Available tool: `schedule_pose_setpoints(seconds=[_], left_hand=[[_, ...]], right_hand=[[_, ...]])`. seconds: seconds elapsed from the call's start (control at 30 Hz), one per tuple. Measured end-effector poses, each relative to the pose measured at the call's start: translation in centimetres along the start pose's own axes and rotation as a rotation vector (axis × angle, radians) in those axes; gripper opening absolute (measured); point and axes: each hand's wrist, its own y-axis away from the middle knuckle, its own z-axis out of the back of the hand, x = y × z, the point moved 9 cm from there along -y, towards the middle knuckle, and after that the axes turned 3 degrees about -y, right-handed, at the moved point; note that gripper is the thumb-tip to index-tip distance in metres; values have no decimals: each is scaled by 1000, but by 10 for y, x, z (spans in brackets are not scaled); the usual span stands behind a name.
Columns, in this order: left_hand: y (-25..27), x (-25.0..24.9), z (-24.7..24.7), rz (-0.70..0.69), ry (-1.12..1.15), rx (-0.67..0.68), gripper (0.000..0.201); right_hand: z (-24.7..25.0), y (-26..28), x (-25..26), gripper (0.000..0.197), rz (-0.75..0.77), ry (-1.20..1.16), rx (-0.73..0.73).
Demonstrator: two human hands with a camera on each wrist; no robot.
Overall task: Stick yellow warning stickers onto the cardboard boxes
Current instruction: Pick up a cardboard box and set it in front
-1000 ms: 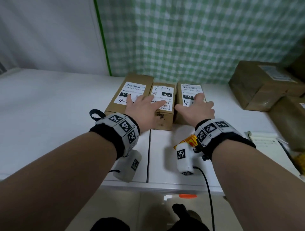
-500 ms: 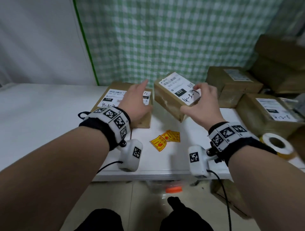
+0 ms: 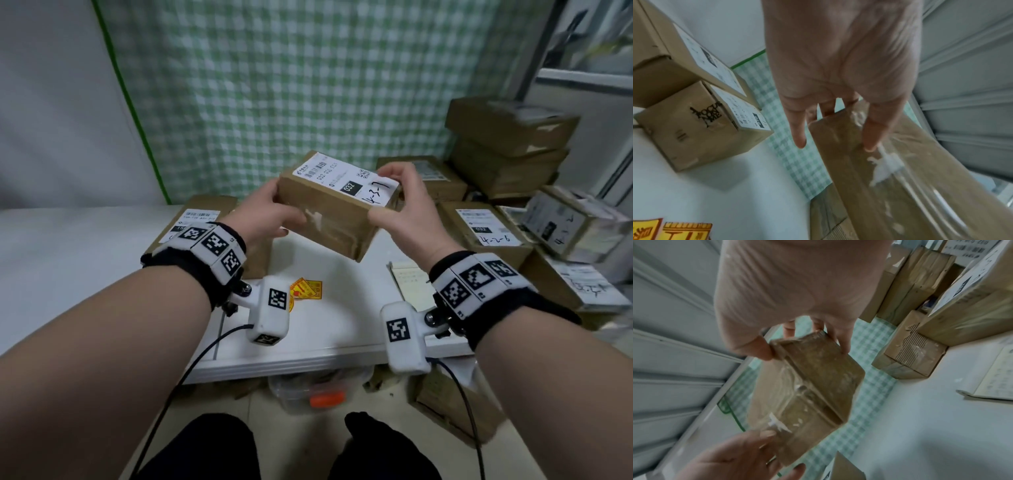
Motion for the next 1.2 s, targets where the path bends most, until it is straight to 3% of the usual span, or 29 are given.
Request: schedule_pose_setpoints(seconds=[0.17,0.27,0.43,0.5,0.63,0.73,0.8,0.9,0.93,1.07,1.2], left_hand=[[11,-12,-19,32,231,140,62],[14,-20,-29,38,378,136,49],[24,-24,-50,63,402,192,51],[27,-25,-53,74,419,183,41],[29,-20,-53,117,447,127,29],[31,-15,-48,179,403,106,32],[33,-8,-44,233,354,116,42],[36,5,-39,301,300,180,58],[37,7,-37,311,294,192,60],[43,6,-26,295,294,156,51],[45,6,-3,254,324,4,36]], right_hand=[[23,5,-3,42,-86,-263,-121],[33,8,-8,47,-153,-352,-171],[49,14,-18,51,-223,-424,-208],[49,13,-22,58,-241,-459,-171],[36,21,-37,90,-376,-430,-17],[20,28,-40,104,-443,-433,105],[12,31,-37,97,-459,-452,160],[7,36,-30,55,-491,-445,214],[6,38,-29,49,-506,-450,225],[0,36,-27,68,-500,-465,237],[-3,30,-37,73,-521,-401,148]])
